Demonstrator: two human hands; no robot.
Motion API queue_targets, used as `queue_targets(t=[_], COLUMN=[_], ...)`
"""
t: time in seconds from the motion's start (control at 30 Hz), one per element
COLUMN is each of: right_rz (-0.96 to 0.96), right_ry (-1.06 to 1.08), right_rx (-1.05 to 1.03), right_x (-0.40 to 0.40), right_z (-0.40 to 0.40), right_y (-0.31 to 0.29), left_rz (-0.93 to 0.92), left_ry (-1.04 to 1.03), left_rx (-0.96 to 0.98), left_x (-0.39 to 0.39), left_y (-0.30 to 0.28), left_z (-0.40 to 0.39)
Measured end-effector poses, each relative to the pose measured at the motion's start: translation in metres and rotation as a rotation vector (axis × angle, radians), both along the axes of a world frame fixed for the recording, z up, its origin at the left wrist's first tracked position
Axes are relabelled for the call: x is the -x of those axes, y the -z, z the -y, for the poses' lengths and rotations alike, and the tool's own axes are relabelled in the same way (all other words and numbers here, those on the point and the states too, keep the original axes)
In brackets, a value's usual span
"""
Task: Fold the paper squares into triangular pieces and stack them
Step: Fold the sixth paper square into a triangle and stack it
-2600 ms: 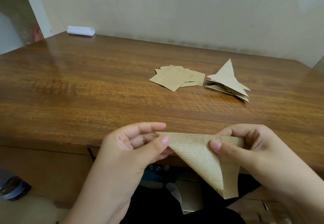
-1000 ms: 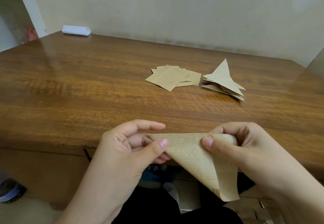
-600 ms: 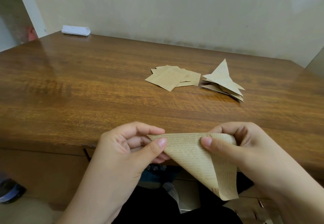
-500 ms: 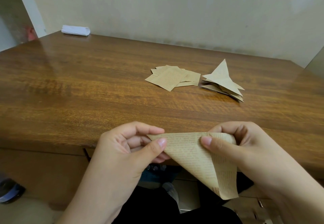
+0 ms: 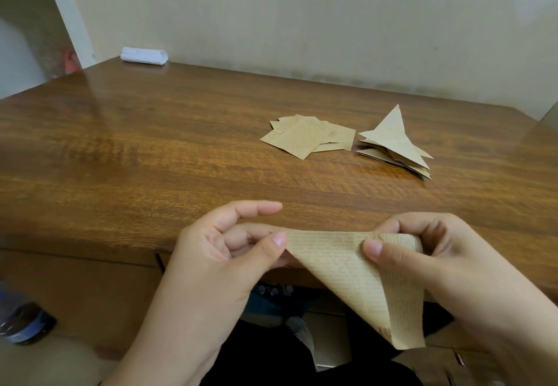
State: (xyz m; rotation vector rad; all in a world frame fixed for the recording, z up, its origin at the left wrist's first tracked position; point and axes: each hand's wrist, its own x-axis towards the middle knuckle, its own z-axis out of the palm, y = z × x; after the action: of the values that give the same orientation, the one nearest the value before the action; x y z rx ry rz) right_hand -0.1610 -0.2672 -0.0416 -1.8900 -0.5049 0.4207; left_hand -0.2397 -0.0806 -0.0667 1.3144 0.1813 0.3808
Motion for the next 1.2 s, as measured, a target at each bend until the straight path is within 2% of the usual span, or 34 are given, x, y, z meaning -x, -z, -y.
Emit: queue_targets(t=[0.17, 0.33, 0.53, 0.67, 0.8, 1.2], right_rz=[0.042, 0.047, 0.045, 0.027, -0.071, -0.169], right_ry=[-0.015, -0.012, -0.029, -0.01, 0.015, 0.027], right_rx=[0.018, 0.038, 0.066, 0.043, -0.028, -0.174], right_x=[-0.001, -0.001, 0.001, 0.0, -0.001, -0.003], right_z=[0.002, 0.001, -0.001, -0.002, -0.004, -0.007], right_y=[0.002, 0.002, -0.006, -0.007, -0.006, -0.005], left_rz=[0.011, 0.018, 0.065, 0.098, 0.105, 0.118], left_ry=[-0.061, -0.096, 0.133, 0.095, 0.063, 0.025], left_rx=[0.013, -0.062, -0.171, -0.23, -0.206, -0.16], left_x=[0.001, 0.001, 0.001, -0.001, -0.001, -0.001], left_y=[0.001, 0.005, 0.004, 0.008, 0.012, 0.012], left_z=[-0.002, -0.003, -0.005, -0.004, -0.003, 0.0])
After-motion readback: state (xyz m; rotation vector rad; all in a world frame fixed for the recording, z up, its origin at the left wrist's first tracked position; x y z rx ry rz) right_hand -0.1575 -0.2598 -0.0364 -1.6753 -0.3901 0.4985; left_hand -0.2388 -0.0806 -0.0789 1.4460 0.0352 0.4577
